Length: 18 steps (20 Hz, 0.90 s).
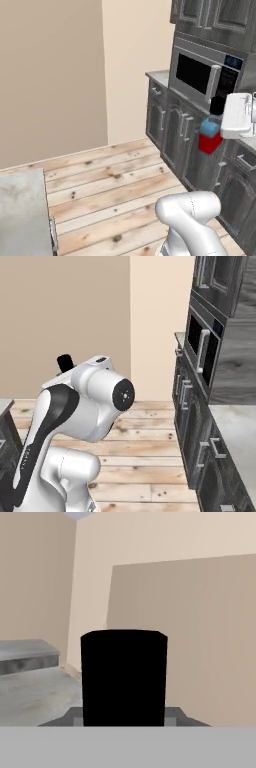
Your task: Open the cabinet directly in front. Then move the liquor and the cup to the dining counter with the candle on it.
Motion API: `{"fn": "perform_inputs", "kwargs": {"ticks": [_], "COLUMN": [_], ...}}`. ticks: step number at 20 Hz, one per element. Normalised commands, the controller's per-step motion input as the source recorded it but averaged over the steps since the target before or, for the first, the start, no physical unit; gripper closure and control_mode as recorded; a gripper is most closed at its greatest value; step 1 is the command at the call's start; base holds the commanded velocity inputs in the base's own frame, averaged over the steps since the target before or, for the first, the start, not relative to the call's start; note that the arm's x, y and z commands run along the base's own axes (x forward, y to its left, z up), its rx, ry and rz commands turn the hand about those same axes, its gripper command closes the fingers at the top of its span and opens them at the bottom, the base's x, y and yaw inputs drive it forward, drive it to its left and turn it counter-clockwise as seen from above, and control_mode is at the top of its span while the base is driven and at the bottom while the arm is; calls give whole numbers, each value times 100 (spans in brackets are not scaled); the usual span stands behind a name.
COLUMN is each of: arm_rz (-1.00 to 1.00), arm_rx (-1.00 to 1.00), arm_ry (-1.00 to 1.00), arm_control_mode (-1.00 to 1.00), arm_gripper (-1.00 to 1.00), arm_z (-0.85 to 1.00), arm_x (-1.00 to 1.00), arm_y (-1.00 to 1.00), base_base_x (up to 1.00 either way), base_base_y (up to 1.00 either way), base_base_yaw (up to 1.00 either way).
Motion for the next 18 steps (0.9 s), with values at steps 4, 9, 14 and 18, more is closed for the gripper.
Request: {"fn": "perform_inputs", "kwargs": {"ticks": [4, 9, 14, 18], "arm_rz": [0, 0, 0, 0], "arm_rx": [0, 0, 0, 0], "arm_ry": [0, 0, 0, 0], "arm_control_mode": [100, 100, 100, 100], "arm_gripper": [100, 100, 100, 100], "arm_z": [0, 0, 0, 0], "arm_x": [0, 0, 0, 0], "arm_y": [0, 0, 0, 0], "base_base_x": [59, 26, 52, 79], "base_base_y": [77, 92, 55, 16], "base_base_yaw": [-6, -1, 2, 14]}}
